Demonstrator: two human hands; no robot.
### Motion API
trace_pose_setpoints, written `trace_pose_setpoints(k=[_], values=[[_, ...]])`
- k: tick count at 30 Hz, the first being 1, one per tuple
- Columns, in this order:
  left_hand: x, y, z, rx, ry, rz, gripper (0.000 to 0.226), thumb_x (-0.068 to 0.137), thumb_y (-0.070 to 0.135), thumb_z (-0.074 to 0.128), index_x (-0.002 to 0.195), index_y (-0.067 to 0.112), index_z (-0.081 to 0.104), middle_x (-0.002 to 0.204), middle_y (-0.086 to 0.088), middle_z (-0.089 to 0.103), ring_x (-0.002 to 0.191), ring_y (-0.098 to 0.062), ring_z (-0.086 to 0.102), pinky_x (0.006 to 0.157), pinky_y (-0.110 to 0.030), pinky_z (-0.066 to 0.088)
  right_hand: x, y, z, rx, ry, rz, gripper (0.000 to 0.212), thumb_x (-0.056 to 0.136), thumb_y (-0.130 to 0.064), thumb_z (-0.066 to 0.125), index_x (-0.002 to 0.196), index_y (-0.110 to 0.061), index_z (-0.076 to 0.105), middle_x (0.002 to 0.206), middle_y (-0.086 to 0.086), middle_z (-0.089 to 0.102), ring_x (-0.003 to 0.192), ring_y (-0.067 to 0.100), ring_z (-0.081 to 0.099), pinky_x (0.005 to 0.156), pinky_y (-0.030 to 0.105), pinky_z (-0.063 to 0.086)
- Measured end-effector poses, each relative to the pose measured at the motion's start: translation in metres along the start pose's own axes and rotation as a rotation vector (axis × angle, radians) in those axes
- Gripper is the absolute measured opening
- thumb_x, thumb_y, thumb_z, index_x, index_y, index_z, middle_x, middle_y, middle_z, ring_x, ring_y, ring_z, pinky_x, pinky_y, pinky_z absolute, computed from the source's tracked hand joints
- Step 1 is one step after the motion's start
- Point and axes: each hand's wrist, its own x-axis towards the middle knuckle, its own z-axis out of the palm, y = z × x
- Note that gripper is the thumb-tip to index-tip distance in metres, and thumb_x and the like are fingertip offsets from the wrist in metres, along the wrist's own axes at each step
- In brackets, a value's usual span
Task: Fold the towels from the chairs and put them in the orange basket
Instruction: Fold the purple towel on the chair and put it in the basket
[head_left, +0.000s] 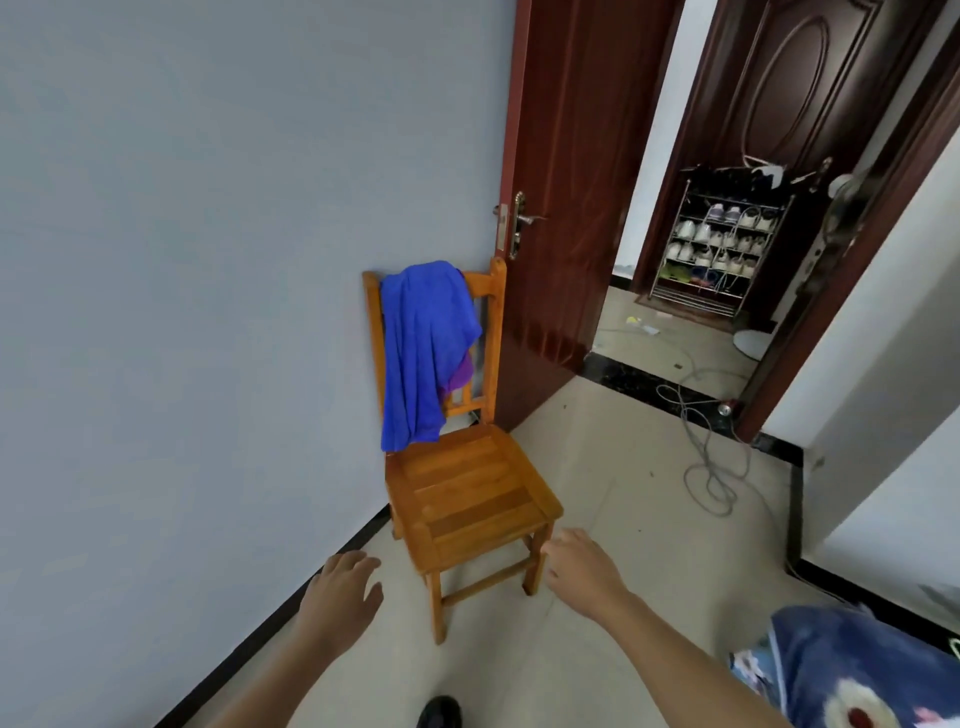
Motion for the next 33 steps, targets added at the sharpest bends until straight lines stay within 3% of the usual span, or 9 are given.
trace_pose_setpoints(k=[7,12,20,22,25,27,31,33], values=[[0.126,0.013,0.014,-0.082,-0.063,-0.067,0.040,0.098,0.036,0.036,0.137,0.027,0.042,0.143,0.009,0.040,0.134,-0.012,0.033,0.107,-0.027,0.034,0.115,0.029,-0.016,-0.002,-0.050,-0.017,0.031,0.095,-0.020,0.039,0.122,-0.014,0.052,0.129,0.003,0.047,0.125,0.019,0.039,0.102,0.029,0.037],[0.238,0.036,0.019,-0.219,-0.152,-0.021,0.038,0.097,0.038,0.035,0.133,0.031,0.042,0.140,0.009,0.044,0.127,-0.016,0.042,0.103,-0.029,0.038,0.224,0.051,-0.045,-0.013,-0.101,0.033,0.029,0.095,-0.021,0.042,0.122,-0.013,0.052,0.127,0.004,0.049,0.122,0.019,0.042,0.098,0.029,0.040],[0.349,0.032,-0.010,-0.240,-0.120,-0.037,0.034,0.098,0.036,0.038,0.130,0.029,0.048,0.137,0.009,0.046,0.127,-0.015,0.041,0.104,-0.026,0.035,0.370,0.039,-0.100,0.264,-0.017,0.129,0.035,0.096,-0.018,0.046,0.130,-0.012,0.052,0.131,0.004,0.054,0.119,0.019,0.052,0.093,0.025,0.043],[0.365,0.029,-0.017,-0.226,-0.079,-0.082,0.035,0.097,0.039,0.040,0.129,0.028,0.048,0.136,0.008,0.047,0.126,-0.015,0.042,0.101,-0.026,0.037,0.405,0.037,-0.124,0.396,0.050,0.149,0.032,0.096,-0.017,0.048,0.125,-0.007,0.055,0.127,0.009,0.059,0.116,0.022,0.055,0.093,0.027,0.043],[0.381,0.026,-0.024,-0.245,-0.043,-0.168,0.033,0.097,0.030,0.040,0.126,0.024,0.052,0.135,0.006,0.050,0.124,-0.016,0.044,0.097,-0.026,0.039,0.457,0.031,-0.165,0.576,0.183,0.163,0.025,0.094,-0.013,0.049,0.112,-0.003,0.063,0.111,0.011,0.065,0.105,0.023,0.059,0.076,0.022,0.039],[0.387,0.023,-0.028,-0.249,-0.009,-0.223,0.033,0.097,0.028,0.040,0.127,0.023,0.052,0.136,0.006,0.049,0.124,-0.015,0.043,0.097,-0.026,0.039,0.490,0.024,-0.190,0.634,0.229,0.137,0.022,0.094,-0.014,0.048,0.102,-0.004,0.066,0.097,0.008,0.064,0.092,0.018,0.056,0.072,0.020,0.034],[0.393,0.018,-0.040,-0.242,0.095,-0.366,0.036,0.097,0.032,0.040,0.132,0.023,0.048,0.141,0.007,0.043,0.130,-0.013,0.037,0.101,-0.023,0.036,0.557,0.012,-0.229,0.650,0.239,0.029,0.025,0.093,-0.011,0.048,0.087,0.006,0.065,0.087,0.021,0.064,0.085,0.031,0.061,0.067,0.025,0.039],[0.391,0.018,-0.042,-0.252,0.141,-0.470,0.039,0.097,0.033,0.040,0.135,0.024,0.045,0.143,0.007,0.041,0.132,-0.011,0.036,0.103,-0.023,0.035,0.584,0.008,-0.243,0.522,0.197,-0.048,0.027,0.092,-0.012,0.047,0.079,0.006,0.063,0.083,0.023,0.063,0.081,0.033,0.060,0.066,0.030,0.041]])
